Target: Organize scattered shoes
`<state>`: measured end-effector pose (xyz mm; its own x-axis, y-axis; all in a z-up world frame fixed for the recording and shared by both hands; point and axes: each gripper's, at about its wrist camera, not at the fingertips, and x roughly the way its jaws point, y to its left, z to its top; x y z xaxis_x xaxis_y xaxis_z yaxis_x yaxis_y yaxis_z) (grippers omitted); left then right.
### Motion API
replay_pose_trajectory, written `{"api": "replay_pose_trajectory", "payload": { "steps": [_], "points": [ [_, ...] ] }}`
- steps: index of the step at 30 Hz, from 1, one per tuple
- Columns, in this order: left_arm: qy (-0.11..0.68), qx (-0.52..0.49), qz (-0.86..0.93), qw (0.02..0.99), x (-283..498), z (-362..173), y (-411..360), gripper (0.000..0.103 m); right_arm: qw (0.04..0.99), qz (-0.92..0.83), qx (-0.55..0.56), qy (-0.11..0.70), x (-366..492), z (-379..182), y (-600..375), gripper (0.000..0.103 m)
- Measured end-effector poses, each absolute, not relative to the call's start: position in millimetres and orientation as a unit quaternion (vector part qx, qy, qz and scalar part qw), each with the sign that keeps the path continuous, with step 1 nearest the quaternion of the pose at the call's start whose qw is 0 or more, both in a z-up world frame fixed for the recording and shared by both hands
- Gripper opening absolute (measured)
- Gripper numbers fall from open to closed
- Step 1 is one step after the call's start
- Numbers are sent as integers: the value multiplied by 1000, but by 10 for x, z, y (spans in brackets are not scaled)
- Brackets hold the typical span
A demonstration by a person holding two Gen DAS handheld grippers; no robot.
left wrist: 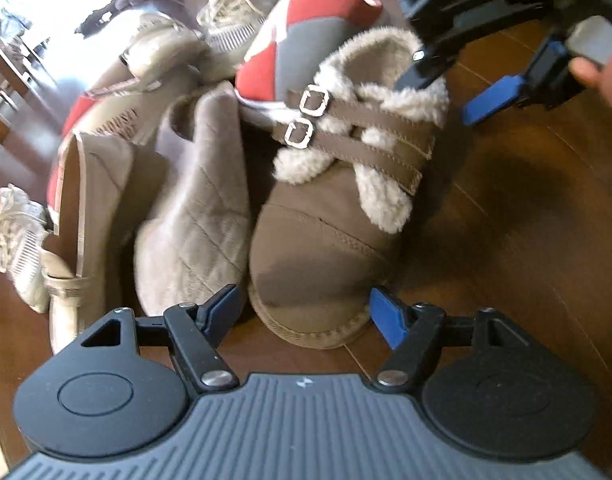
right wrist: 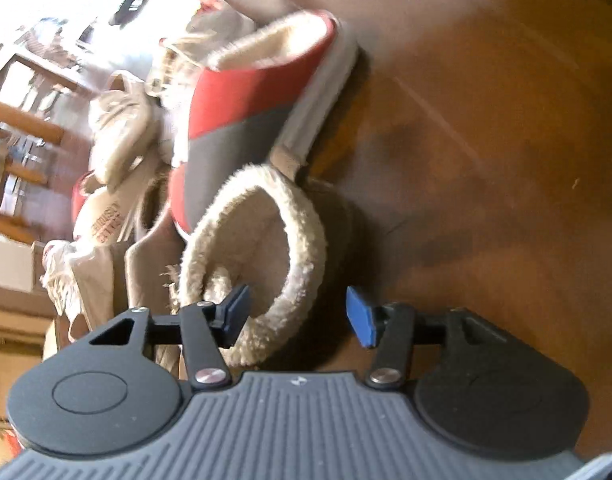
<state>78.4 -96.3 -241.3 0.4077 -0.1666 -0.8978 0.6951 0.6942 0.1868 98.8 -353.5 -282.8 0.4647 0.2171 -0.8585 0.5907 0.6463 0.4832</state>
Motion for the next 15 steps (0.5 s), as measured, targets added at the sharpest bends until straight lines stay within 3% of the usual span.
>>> {"api": "replay_pose_trajectory", "payload": {
  "steps": [1,2,3,12,13,15],
  "points": [
    [475,278,-276,788,789,-2429,-970,74,752,-122,399,511,1034,-2905,-3516,38],
    [477,277,-279,786,786,-2438,-987,72,755,-112,385,519,1079,-2952,-3496,16],
    [477,277,-280,786,775,-2441,-1012,73,762,-99,367,524,1111,-2954,-3477,12],
    [474,229,-414,743,289,-2253,-1524,73,810,8,102,578,1182,-2725,-3722,12],
    [464,234,-425,741,236,-2206,-1568,73,815,22,68,575,1154,-2692,-3790,14],
    [452,241,-433,742,237,-2121,-1610,74,826,6,30,562,1087,-2630,-3891,31]
  ]
}}
